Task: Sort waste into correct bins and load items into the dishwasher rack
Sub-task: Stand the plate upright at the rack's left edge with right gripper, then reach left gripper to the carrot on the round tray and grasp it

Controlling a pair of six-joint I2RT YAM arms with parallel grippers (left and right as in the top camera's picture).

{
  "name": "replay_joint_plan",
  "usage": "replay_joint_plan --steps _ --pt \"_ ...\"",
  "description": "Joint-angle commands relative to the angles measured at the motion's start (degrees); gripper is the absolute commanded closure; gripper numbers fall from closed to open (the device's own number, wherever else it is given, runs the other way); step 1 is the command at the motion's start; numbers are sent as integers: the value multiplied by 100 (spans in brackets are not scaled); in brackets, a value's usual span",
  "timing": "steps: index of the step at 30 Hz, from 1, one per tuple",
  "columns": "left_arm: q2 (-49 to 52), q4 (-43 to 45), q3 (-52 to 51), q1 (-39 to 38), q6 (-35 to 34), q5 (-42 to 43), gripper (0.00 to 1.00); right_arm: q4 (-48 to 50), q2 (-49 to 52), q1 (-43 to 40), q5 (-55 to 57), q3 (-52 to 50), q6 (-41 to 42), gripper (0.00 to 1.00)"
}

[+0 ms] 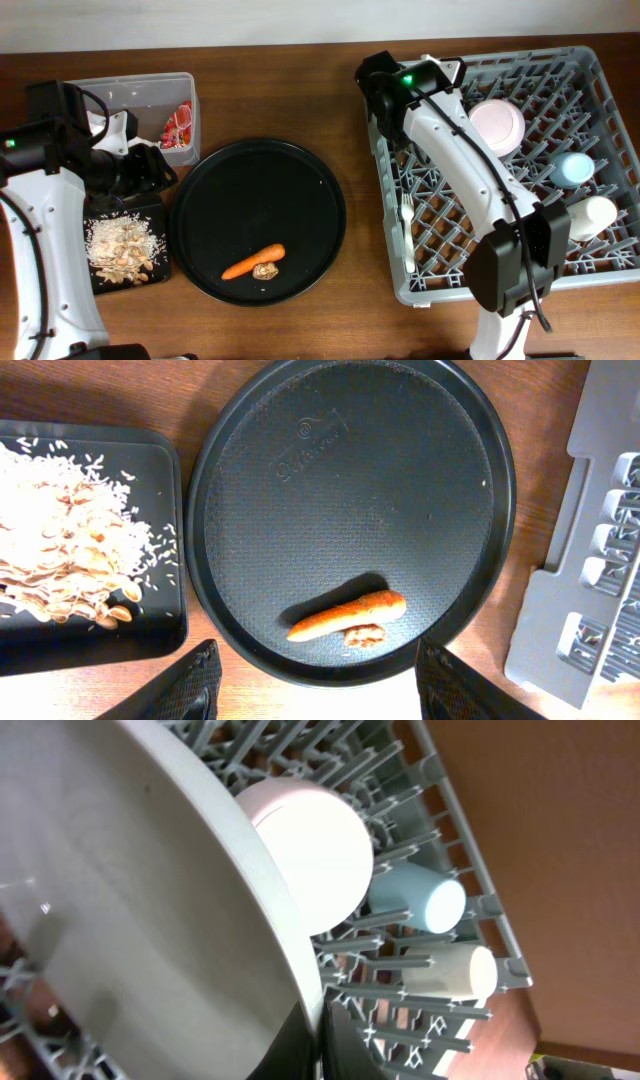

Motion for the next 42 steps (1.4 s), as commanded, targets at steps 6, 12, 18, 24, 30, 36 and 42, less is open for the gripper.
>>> replay_joint_plan --steps 6,12,18,24,30,36,42 --pt "-31 -4 57 26 114 20 38 160 55 957 -376 -31 66 83" --pt "-31 -7 57 26 114 20 38 -63 28 1080 -330 -31 55 15" --pt "-31 -7 57 26 114 20 38 -295 -313 643 -334 -31 70 14" --pt "-31 -4 57 26 114 20 38 -356 -1169 -55 -780 -31 46 1" --pt "-31 -7 57 20 114 22 33 -190 -1740 -1325 -3947 -31 -2577 1" --pt "-31 -9 -328 -411 107 24 33 -833 -1759 -2319 -4367 -31 -2660 1" --pt "-31 267 -1434 -1285 -1478 387 32 -1222 -1803 -2964 -4795 -33 -2811 1"
